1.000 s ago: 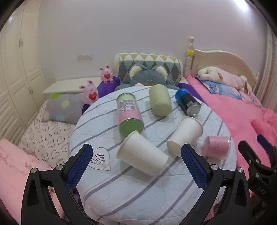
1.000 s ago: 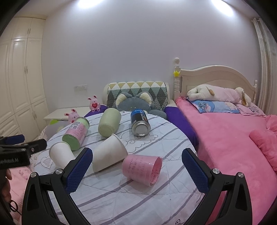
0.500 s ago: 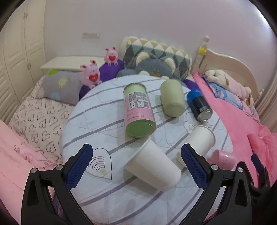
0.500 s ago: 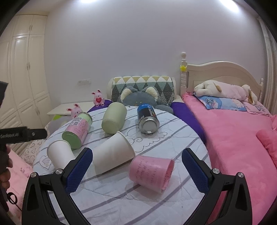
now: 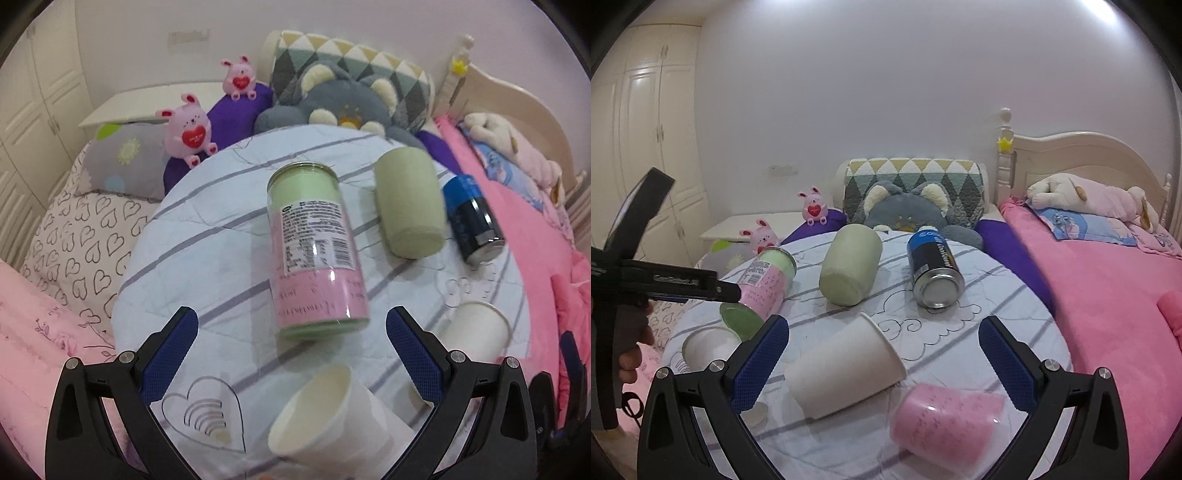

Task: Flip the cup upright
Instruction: 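Move the left tool toward the tipped white paper cup near the canister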

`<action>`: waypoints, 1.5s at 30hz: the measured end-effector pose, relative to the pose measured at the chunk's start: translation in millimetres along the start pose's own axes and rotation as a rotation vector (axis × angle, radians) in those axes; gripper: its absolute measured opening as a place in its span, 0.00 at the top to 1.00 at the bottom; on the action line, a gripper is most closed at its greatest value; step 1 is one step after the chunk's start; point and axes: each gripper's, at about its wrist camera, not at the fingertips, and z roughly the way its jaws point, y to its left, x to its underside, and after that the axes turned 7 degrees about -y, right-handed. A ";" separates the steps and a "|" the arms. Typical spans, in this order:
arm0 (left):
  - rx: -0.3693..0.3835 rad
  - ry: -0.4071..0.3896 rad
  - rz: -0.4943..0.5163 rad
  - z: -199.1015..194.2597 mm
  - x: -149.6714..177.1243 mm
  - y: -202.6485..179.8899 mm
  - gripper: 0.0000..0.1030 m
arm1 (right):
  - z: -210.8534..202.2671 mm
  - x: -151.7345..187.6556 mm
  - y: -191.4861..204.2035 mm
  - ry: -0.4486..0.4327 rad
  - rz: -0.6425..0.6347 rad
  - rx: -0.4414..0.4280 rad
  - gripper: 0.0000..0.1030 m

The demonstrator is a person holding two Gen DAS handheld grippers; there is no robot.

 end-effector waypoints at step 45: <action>-0.037 0.206 -0.134 12.4 71.9 -33.8 0.25 | -9.6 16.4 -29.6 0.022 0.008 -0.174 0.00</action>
